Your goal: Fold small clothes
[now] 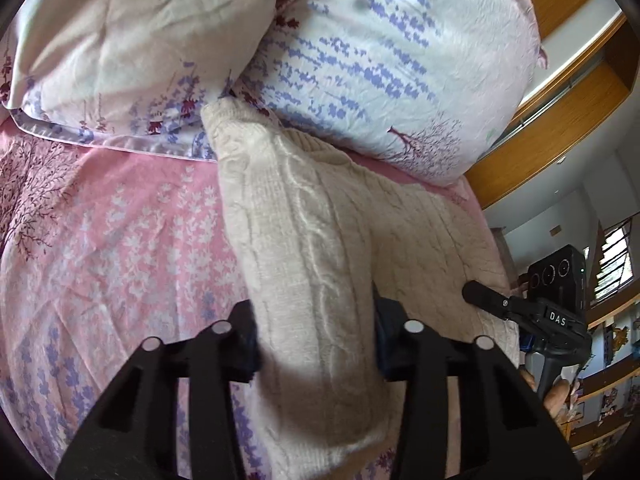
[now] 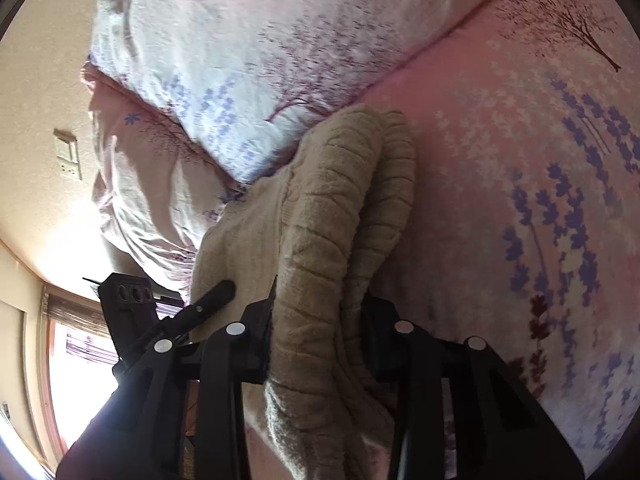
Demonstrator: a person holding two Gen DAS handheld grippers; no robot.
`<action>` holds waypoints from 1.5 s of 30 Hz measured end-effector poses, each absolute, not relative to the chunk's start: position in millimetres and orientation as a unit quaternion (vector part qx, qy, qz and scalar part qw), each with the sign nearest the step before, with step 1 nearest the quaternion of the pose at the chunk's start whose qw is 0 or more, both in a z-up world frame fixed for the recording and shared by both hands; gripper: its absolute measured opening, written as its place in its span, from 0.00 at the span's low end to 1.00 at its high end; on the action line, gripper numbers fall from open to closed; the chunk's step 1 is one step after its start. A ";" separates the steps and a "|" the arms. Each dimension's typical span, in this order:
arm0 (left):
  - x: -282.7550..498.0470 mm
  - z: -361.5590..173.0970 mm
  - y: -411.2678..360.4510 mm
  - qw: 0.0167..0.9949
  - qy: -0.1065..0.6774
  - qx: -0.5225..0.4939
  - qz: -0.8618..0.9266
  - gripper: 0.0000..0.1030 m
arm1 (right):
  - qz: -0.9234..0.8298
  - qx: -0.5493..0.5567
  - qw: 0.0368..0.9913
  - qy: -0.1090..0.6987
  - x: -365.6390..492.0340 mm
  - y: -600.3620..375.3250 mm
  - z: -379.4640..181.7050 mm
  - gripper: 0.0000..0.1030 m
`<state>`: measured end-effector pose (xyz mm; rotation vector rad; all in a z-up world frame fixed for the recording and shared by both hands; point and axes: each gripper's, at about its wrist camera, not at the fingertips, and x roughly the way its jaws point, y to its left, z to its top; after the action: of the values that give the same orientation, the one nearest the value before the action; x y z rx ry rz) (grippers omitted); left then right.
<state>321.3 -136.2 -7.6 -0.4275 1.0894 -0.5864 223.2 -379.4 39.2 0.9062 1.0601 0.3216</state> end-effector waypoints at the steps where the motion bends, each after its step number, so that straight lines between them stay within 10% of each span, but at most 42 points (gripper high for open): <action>1: 319.1 -5.2 -132.3 0.792 0.505 -0.200 -0.279 0.37 | 0.152 0.412 0.758 0.482 223.4 -374.5 44.7 0.33; 25: 270.6 33.9 6.3 0.891 0.412 -0.135 -0.136 0.57 | 0.156 0.274 0.801 0.509 246.1 -272.5 58.4 0.38; 30: 260.0 46.5 -19.1 0.902 0.397 -0.065 -0.155 0.58 | 0.110 0.253 0.824 0.496 252.8 -267.2 58.1 0.09; 45: 285.3 49.6 -19.1 0.906 0.400 -0.061 -0.121 0.55 | 0.107 0.178 0.868 0.451 234.1 -244.4 93.4 0.24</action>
<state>285.3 -19.1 49.6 -0.1268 0.8268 -0.2503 234.1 -244.4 93.4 0.3735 0.9433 0.2247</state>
